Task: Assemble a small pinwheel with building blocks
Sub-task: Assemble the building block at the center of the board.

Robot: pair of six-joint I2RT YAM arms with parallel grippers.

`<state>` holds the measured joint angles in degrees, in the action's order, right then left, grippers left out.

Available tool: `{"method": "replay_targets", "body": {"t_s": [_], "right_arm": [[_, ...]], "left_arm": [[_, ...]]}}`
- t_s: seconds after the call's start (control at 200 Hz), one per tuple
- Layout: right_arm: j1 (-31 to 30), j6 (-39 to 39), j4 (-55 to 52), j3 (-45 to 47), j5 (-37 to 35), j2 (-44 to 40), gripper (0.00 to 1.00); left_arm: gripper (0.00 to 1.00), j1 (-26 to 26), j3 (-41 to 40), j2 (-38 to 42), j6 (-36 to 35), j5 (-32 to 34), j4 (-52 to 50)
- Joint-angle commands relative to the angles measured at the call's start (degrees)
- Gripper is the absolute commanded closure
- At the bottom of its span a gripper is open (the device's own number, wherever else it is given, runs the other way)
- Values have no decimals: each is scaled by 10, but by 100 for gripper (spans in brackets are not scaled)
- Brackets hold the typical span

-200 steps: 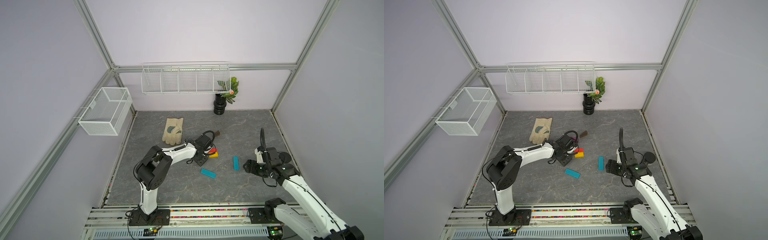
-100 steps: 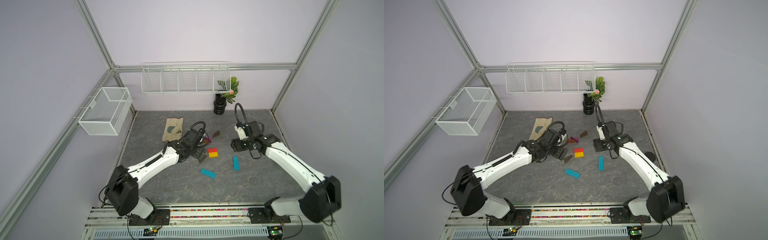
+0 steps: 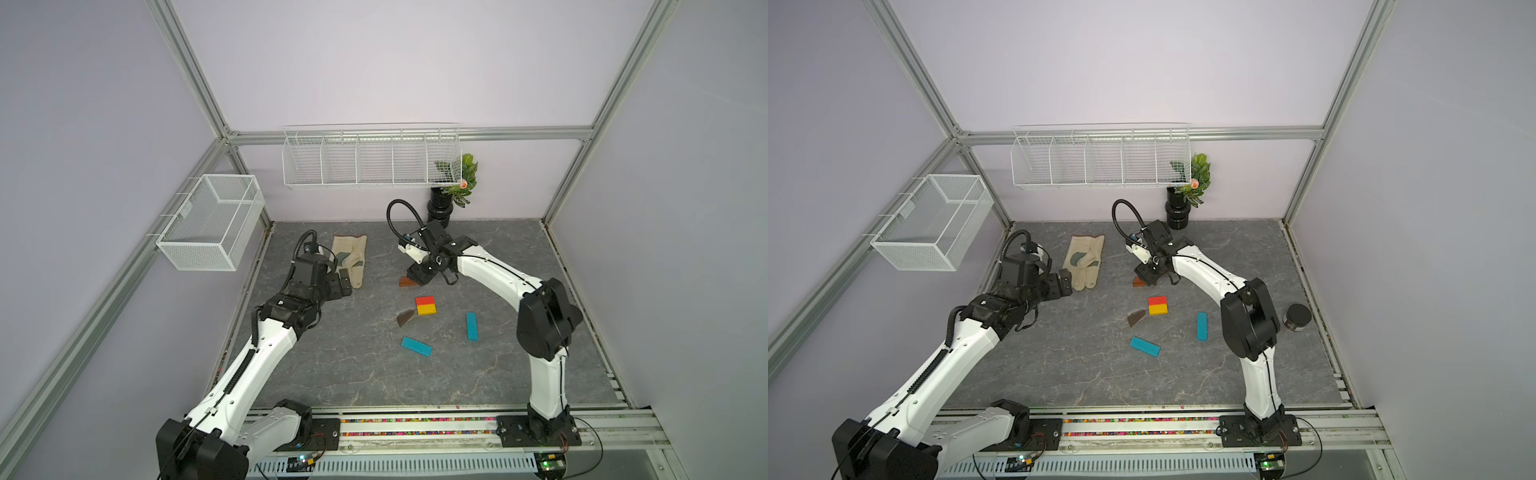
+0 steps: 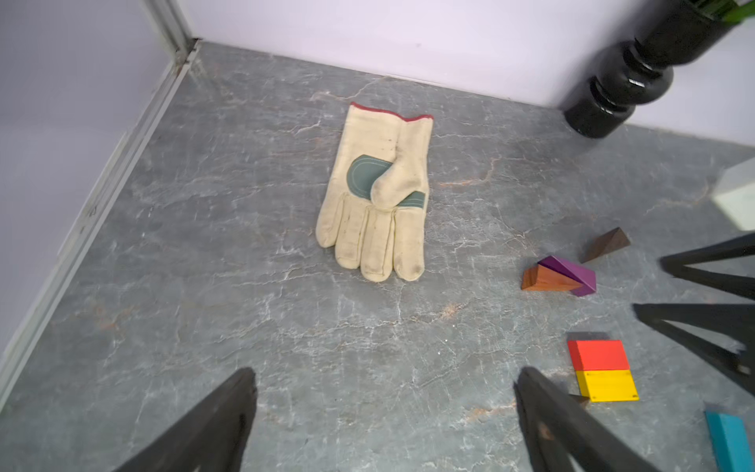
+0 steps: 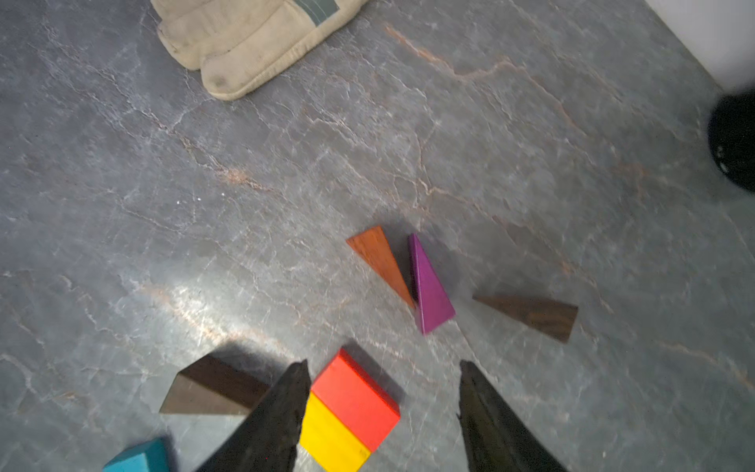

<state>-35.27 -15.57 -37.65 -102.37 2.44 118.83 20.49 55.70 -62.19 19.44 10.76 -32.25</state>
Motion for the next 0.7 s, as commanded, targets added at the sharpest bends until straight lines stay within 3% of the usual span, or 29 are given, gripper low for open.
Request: {"method": "replay_targets", "body": {"t_s": [0.0, 0.365, 0.695], "right_arm": [[-13, -43, -35, -44, 23, 44, 42], [-49, -38, -127, -287, -10, 223, 42], [-37, -28, -137, -304, -57, 267, 38]], "left_arm": [[0, -4, -12, 19, 21, -25, -19], [0, -10, -45, 43, 37, -67, -6], [0, -10, -71, 53, 59, -80, 17]]}}
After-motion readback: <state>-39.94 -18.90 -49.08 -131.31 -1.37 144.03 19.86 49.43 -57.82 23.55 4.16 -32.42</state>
